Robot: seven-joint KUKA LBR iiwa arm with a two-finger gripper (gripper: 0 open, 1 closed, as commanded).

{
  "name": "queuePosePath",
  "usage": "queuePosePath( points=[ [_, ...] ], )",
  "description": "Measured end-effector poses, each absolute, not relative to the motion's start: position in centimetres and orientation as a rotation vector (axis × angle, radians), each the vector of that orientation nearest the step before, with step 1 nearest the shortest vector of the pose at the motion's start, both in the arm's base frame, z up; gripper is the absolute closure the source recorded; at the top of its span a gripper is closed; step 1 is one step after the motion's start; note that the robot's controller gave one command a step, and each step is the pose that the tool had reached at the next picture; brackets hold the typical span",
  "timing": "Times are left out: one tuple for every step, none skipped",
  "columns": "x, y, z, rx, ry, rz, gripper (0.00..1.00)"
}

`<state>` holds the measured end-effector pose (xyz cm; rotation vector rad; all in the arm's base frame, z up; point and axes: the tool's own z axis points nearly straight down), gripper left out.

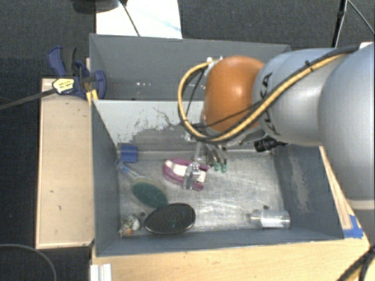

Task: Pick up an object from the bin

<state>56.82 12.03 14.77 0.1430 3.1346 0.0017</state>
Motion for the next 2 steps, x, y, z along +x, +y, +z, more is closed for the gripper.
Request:
queuePosePath(
  points=[
    [56.26,11.29,6.87,0.289,3.128,0.002,0.00],
    [56.33,11.42,7.22,0.286,3.127,0.004,1.00]
  ],
)
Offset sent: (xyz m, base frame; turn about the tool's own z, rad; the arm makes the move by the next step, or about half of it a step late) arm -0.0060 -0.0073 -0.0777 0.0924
